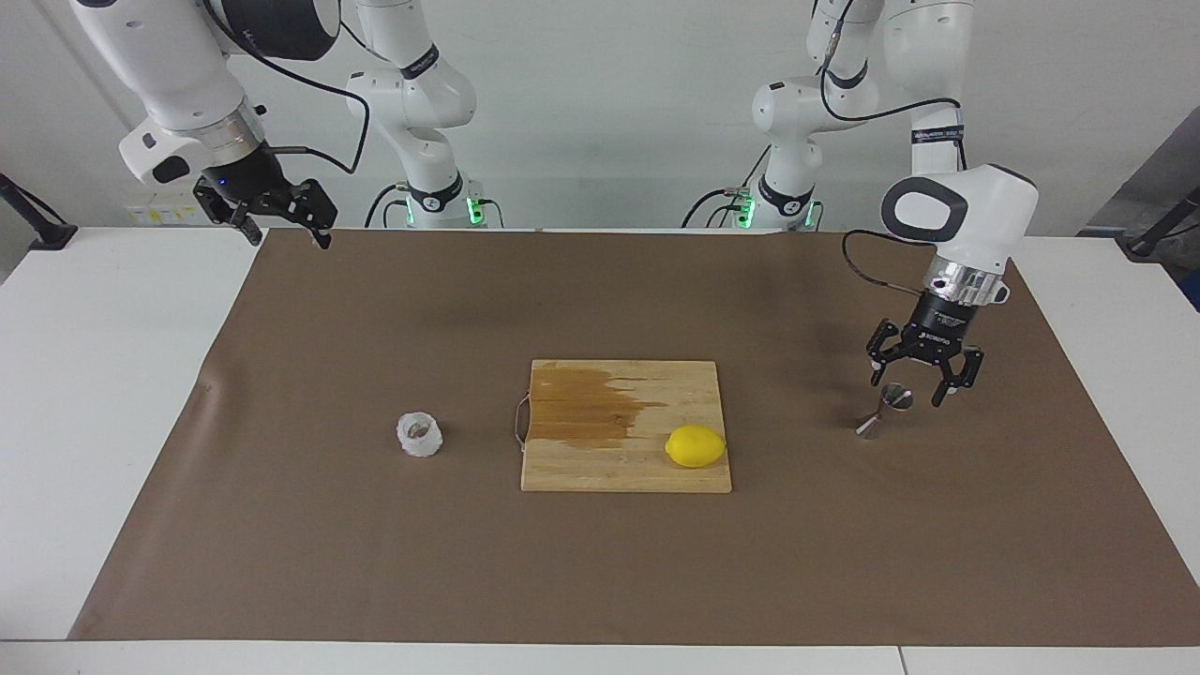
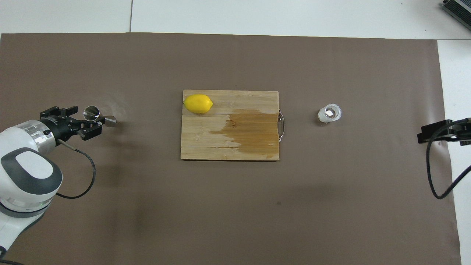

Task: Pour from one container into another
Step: 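Close the left gripper around the metal cup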

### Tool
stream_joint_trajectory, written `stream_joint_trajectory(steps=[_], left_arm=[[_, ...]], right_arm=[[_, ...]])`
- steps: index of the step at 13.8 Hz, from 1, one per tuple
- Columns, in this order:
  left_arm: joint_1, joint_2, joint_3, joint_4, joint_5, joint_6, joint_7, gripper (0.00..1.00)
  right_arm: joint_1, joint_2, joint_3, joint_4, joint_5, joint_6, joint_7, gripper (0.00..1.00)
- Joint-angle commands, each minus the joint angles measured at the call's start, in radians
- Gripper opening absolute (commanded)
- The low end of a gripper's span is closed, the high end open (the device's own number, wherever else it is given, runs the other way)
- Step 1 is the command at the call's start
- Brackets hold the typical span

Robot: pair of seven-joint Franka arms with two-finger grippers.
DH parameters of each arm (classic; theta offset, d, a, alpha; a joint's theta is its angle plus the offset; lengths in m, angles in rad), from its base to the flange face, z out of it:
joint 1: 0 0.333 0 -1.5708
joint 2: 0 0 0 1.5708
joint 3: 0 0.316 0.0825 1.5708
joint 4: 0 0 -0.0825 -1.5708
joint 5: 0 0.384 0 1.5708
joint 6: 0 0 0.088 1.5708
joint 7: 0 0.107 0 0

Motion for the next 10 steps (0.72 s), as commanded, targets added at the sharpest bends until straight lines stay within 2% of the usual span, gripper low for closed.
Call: stream_joint_trajectory(steps=[1, 10], left_arm=[[-0.027, 0.003, 0.009, -0.009, -0.03, 0.043, -0.009, 1.0], [-0.013, 0.003, 0.01, -0.015, -0.03, 0.024, 0.001, 1.0]], right_arm=[[-0.004, -0.004, -0.002, 0.002, 0.019, -0.003, 0.011, 1.0], [-0.004, -0.004, -0.002, 0.002, 0.019, -0.003, 0.011, 1.0]])
